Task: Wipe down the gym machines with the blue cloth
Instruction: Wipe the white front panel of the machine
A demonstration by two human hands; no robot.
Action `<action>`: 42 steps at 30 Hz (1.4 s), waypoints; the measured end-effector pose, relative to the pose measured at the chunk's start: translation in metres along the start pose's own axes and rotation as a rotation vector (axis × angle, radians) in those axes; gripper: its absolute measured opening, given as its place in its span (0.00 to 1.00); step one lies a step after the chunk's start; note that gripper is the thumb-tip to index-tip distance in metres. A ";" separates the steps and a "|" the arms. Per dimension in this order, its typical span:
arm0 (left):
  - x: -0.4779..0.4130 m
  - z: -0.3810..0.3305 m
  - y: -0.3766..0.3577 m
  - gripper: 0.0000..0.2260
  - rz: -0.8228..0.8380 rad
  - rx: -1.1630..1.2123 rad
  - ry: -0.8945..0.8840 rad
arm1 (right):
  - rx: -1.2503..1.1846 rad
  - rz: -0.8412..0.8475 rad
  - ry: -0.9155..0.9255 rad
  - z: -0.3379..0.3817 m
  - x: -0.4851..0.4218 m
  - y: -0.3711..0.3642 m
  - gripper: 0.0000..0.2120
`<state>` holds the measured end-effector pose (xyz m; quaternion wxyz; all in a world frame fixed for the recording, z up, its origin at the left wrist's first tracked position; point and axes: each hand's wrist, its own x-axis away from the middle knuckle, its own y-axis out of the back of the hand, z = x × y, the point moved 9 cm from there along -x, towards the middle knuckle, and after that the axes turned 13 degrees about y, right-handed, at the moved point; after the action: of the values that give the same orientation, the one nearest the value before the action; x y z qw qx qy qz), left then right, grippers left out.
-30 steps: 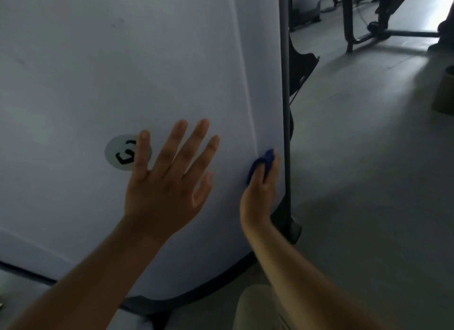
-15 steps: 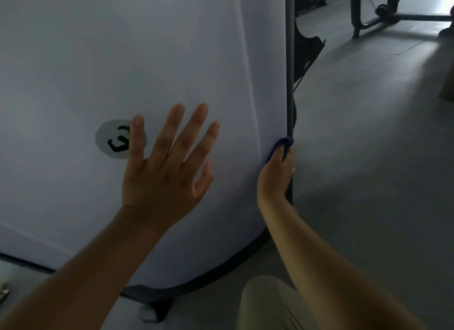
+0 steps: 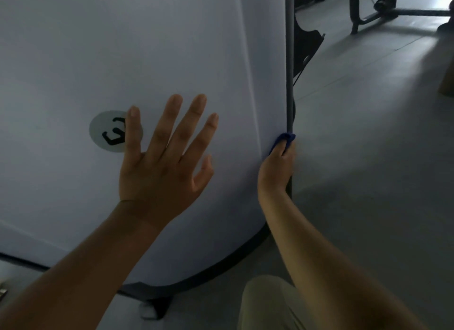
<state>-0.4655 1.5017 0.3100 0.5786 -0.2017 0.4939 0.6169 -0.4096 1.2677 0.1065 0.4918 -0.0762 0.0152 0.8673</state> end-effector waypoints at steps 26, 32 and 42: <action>0.048 -0.030 -0.017 0.29 0.185 0.098 0.005 | -0.173 0.019 -0.141 -0.062 0.027 -0.002 0.35; 0.059 -0.042 -0.027 0.31 0.194 0.071 0.008 | -0.177 0.116 -0.030 -0.056 0.071 -0.002 0.30; 0.062 -0.044 -0.031 0.31 0.141 0.065 0.031 | -0.205 0.152 -0.106 -0.087 0.078 -0.004 0.32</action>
<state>-0.4669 1.4915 0.2281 0.5323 -0.1569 0.5354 0.6367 -0.4349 1.3272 0.0093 0.4145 -0.0787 -0.0941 0.9018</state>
